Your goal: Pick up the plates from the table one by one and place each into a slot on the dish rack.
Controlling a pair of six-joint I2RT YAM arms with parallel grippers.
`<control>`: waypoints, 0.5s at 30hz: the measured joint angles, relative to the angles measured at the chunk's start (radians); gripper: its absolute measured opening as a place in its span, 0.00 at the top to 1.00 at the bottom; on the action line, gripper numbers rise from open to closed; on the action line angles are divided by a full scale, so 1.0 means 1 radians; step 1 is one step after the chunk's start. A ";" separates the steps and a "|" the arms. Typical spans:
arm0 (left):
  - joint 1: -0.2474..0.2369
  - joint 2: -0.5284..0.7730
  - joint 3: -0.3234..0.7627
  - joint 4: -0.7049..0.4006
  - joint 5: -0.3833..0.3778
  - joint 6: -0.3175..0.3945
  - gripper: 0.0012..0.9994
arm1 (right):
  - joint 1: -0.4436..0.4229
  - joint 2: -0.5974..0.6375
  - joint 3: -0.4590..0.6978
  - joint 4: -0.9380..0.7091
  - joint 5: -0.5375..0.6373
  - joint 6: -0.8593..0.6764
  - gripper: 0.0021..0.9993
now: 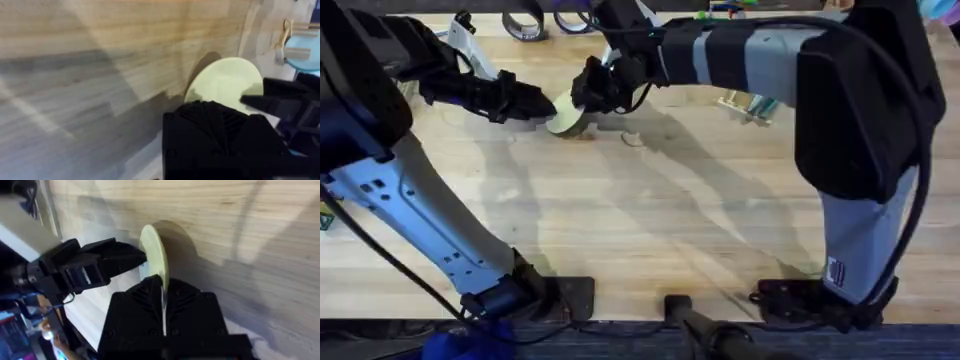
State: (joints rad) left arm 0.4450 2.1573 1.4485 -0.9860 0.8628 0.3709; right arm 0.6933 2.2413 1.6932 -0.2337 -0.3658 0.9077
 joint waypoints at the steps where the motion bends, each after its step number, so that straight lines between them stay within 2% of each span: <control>1: 0.001 0.006 0.016 -0.036 -0.010 0.016 0.96 | 0.000 0.000 0.000 0.000 -0.006 -0.012 0.97; 7: -0.003 0.030 0.130 -0.232 -0.059 0.099 0.96 | 0.006 0.000 0.000 -0.003 -0.036 -0.098 0.97; 15: -0.007 -0.034 0.310 -0.347 -0.074 0.139 0.96 | 0.004 -0.035 0.000 -0.087 -0.027 -0.223 0.97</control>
State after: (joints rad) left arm 0.4381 2.1235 1.7582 -1.3334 0.7883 0.5100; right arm 0.6978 2.2061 1.6932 -0.3205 -0.3928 0.6843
